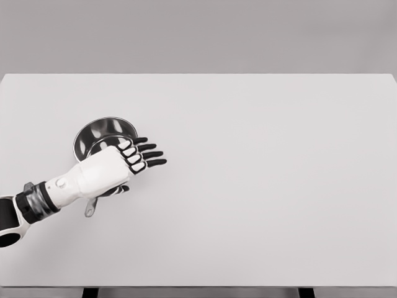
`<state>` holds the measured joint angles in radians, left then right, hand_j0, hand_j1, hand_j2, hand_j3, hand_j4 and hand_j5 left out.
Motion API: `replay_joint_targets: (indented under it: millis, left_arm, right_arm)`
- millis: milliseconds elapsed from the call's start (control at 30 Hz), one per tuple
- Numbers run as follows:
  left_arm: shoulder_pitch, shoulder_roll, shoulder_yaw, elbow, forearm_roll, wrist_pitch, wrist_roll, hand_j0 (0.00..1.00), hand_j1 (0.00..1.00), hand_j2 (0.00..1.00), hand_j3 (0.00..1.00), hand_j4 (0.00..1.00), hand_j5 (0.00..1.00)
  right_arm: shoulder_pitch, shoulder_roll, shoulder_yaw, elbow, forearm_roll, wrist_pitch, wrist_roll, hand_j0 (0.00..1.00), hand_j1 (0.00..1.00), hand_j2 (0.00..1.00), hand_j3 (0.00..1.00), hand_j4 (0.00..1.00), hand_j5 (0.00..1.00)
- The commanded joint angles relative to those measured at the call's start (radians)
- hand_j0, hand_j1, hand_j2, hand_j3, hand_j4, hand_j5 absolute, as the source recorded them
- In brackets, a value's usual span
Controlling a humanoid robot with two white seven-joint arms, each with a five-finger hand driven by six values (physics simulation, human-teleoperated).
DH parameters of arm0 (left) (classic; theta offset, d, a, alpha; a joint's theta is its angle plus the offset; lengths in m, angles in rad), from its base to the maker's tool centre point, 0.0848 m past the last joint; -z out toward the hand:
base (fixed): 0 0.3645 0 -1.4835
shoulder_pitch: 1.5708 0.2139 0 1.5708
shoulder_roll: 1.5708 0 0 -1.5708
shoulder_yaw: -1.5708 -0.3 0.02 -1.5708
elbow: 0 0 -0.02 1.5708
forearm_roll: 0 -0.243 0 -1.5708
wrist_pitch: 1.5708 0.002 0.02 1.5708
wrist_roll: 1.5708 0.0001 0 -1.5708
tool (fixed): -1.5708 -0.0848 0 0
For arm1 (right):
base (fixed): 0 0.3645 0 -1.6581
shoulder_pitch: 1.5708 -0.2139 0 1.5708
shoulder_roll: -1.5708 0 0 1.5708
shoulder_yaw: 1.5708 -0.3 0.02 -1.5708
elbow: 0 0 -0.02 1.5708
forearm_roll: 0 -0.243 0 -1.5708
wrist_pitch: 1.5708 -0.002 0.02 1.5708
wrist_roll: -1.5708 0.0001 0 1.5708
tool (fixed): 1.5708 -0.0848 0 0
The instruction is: Rotate pot handle
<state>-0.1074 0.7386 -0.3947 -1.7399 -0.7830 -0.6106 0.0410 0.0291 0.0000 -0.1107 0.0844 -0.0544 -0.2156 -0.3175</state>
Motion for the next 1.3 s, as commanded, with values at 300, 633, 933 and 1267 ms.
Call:
replay_joint_targets:
  millis: [300, 633, 933, 1267]
  left_arm:
    - [0.002, 0.001, 0.005, 0.0, 0.007, 0.0, 0.0, 1.0, 1.0, 1.0, 1.0, 1.0, 1.0]
    - [0.002, 0.001, 0.007, 0.0, 0.007, 0.0, 0.0, 1.0, 1.0, 1.0, 1.0, 1.0, 1.0]
    - [0.003, 0.001, 0.007, -0.001, 0.007, 0.0, 0.002, 1.0, 1.0, 1.0, 1.0, 1.0, 1.0]
    - [0.006, 0.015, 0.036, 0.0, 0.01, 0.0, 0.002, 1.0, 1.0, 1.0, 1.0, 1.0, 1.0]
  right_arm:
    - [-0.002, 0.0, -0.001, 0.0, -0.001, 0.001, 0.0, 1.0, 1.0, 1.0, 1.0, 1.0, 1.0]
    - [0.0, 0.0, 0.0, 0.0, -0.001, -0.001, 0.0, 1.0, 1.0, 1.0, 1.0, 1.0, 1.0]
    - [-0.002, 0.0, 0.0, 0.0, -0.001, -0.001, 0.0, 1.0, 1.0, 1.0, 1.0, 1.0, 1.0]
    - [-0.002, 0.0, 0.0, 0.0, -0.001, -0.001, 0.0, 1.0, 1.0, 1.0, 1.0, 1.0, 1.0]
